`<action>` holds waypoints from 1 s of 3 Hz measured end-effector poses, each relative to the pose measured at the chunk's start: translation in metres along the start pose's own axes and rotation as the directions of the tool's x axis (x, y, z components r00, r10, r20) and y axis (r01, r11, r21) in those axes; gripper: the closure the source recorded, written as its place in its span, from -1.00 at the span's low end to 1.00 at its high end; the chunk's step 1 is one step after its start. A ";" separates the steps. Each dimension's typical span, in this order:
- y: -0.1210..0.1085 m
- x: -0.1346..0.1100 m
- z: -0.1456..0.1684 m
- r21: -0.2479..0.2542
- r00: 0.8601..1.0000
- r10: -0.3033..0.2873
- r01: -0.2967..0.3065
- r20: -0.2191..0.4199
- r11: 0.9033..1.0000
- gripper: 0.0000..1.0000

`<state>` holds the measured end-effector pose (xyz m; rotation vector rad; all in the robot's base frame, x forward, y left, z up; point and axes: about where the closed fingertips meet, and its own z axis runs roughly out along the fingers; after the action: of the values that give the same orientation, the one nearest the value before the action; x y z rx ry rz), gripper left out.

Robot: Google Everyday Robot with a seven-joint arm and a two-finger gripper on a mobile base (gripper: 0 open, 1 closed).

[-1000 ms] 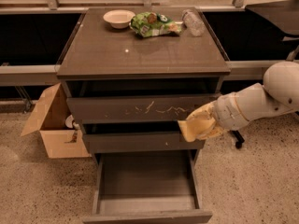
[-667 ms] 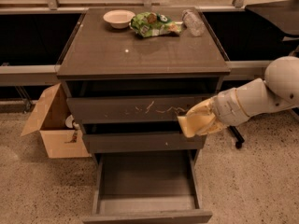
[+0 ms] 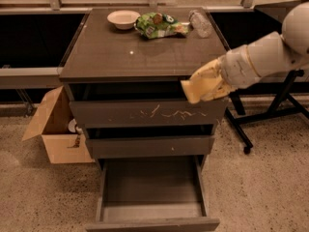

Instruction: Pick sponge from bottom drawer and place on counter

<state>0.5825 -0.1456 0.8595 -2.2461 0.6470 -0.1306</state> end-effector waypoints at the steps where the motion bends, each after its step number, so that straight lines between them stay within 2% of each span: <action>1: -0.045 0.024 -0.016 0.055 0.999 -0.023 0.025 -0.036 0.998 1.00; 2: -0.091 0.058 -0.029 0.177 0.998 0.000 0.011 -0.063 0.984 1.00; 3: -0.091 0.058 -0.029 0.177 0.998 0.000 0.011 -0.062 0.984 1.00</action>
Offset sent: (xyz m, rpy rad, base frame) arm 0.1139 0.0001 0.1045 0.2063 -0.1624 -0.1016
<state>0.6620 -0.1418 0.9386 -2.0796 0.6363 -0.2523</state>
